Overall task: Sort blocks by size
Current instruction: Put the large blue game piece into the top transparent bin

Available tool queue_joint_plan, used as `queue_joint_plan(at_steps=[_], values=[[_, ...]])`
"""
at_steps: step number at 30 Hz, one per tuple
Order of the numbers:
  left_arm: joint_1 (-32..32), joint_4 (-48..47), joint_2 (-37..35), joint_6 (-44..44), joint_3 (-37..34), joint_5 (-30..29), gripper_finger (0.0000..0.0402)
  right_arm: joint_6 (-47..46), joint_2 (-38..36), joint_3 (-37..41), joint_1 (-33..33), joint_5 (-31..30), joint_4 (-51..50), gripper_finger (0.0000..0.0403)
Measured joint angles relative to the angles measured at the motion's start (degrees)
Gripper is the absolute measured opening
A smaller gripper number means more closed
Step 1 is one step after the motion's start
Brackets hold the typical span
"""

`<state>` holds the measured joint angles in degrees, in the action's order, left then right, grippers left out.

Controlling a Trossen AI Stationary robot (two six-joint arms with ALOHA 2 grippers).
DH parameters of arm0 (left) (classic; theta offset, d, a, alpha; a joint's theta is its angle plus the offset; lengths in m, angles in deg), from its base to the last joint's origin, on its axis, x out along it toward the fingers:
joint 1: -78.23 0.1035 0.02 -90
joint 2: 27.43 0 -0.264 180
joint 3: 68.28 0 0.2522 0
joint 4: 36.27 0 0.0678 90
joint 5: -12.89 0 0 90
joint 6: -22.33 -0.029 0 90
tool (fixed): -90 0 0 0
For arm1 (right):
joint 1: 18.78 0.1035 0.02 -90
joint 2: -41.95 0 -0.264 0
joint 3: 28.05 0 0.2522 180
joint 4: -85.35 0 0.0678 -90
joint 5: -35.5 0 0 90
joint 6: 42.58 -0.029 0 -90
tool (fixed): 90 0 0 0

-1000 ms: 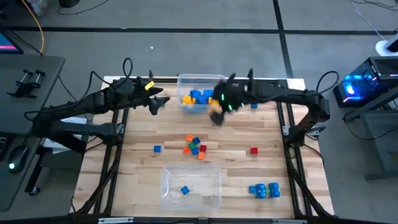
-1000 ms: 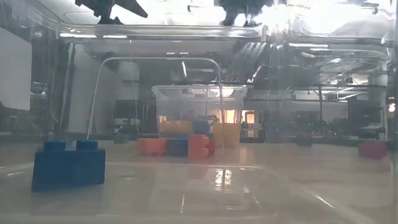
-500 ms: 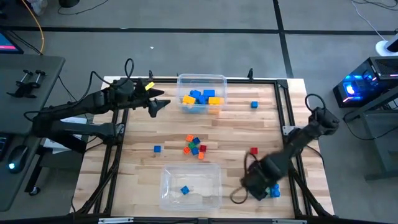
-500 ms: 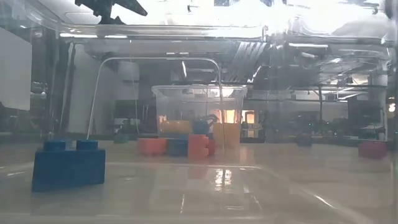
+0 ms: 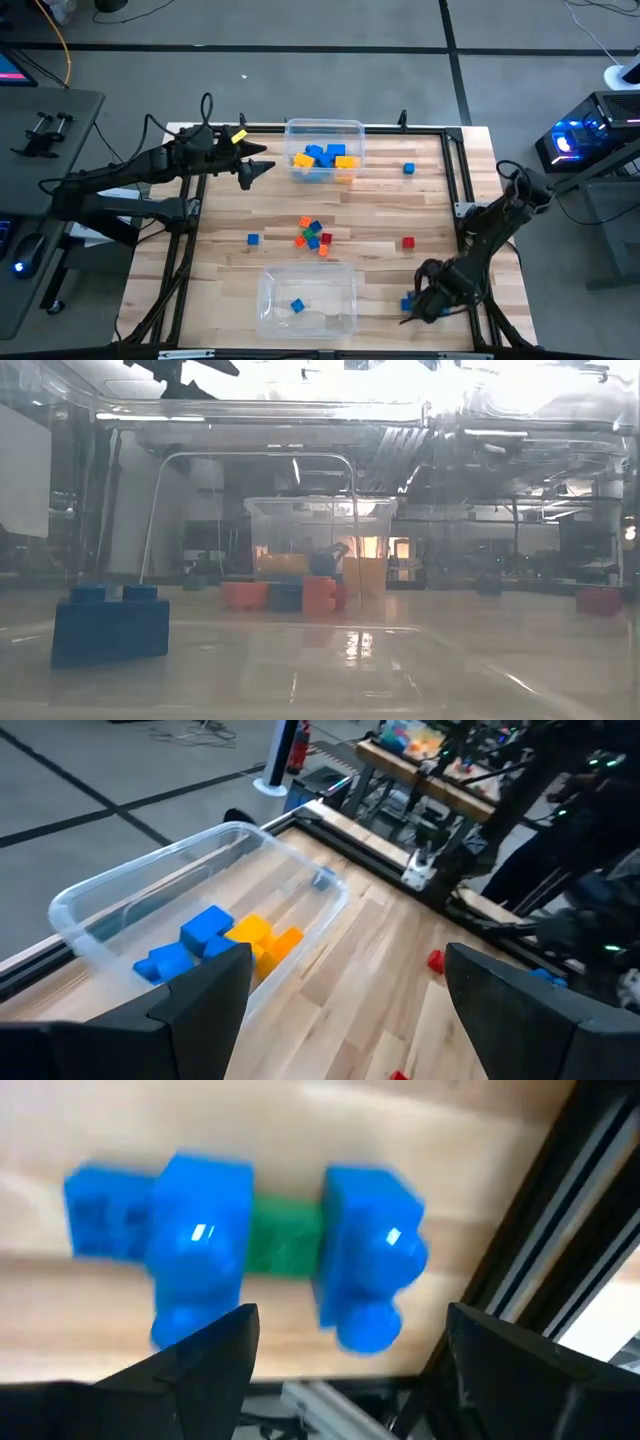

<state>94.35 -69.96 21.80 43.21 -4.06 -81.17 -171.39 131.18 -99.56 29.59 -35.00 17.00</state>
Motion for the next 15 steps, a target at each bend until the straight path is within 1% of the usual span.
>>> queue_joint_plan(at_steps=[4, 9, 12, 15], values=[[-0.02, 0.70, 0.00, 0.89, 0.00, 0.92, 0.0317, 0.12, -2.12, 4.01, -0.36, 0.18, 0.98, 0.0316], [-0.02, 0.60, 0.00, 1.71, 0.00, 0.92, 0.0317, 0.22, -3.18, 9.17, -0.35, 0.51, 10.13, 0.0310], [-0.02, 0.57, 0.00, 2.60, 0.00, 0.92, 0.0317, -0.44, -3.18, 12.16, -0.35, 0.51, 14.06, 0.0293], [-0.02, 0.58, 0.00, 2.94, 0.00, 0.90, 0.0317, -0.59, -3.36, 13.94, -0.40, 1.11, 16.15, 0.0266]])
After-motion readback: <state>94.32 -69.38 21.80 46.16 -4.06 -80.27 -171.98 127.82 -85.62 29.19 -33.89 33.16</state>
